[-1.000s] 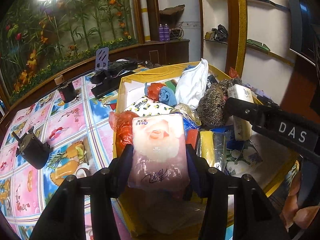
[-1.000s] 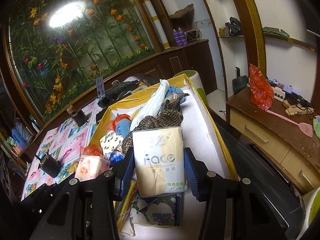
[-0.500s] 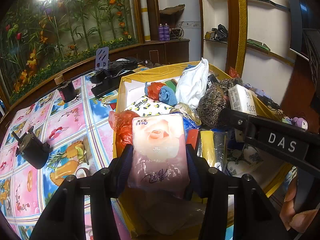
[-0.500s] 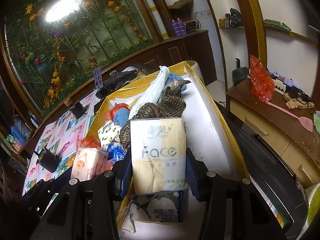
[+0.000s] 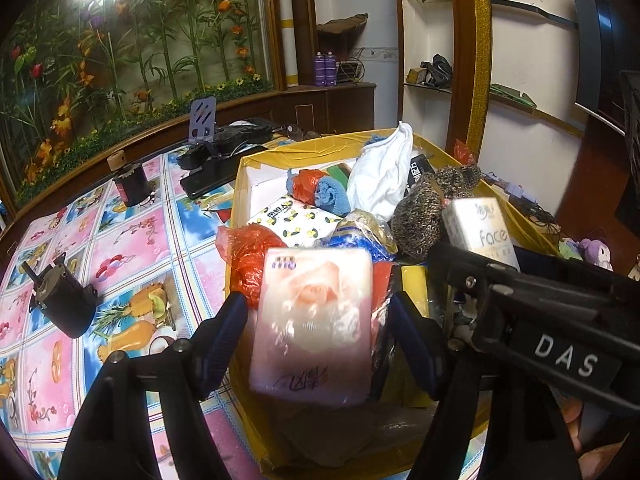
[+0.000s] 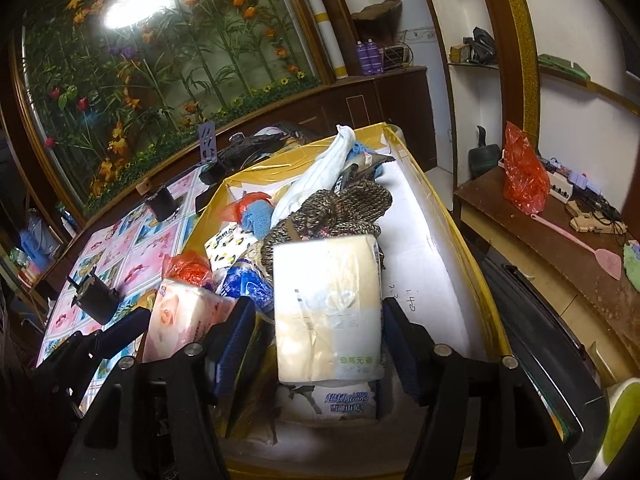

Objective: Organize soft objects
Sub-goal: 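Lower both tissue packs into the box and open both grippers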

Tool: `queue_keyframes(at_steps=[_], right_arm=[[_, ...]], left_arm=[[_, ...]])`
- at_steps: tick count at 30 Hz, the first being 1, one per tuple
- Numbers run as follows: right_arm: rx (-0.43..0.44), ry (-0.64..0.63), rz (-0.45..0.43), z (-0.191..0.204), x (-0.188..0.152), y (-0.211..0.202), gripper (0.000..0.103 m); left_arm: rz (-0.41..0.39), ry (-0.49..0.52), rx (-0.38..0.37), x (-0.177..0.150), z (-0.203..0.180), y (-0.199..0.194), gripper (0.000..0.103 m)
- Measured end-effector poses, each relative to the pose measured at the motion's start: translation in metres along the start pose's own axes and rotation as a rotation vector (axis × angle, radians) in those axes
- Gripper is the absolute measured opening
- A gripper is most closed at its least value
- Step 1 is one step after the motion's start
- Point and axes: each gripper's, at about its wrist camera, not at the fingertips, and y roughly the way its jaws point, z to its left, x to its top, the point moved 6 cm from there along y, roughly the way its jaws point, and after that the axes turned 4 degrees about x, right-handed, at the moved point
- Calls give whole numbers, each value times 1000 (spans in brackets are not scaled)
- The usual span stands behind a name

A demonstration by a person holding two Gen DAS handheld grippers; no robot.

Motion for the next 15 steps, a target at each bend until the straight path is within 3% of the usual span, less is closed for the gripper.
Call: queue_keyframes(at_steps=[4,7,15], right_arm=[[-3,-14,-13,5,0,-7,75],[-27,-21,-41,4,3,-17,86],[-57,-47,-134,3,12,-55,93]], left_arm=[[-15,0,-1,1,1,-5,75],[-27,-13,1,2,5,-9,80],[-74,-48,4,7,15,-25,93]])
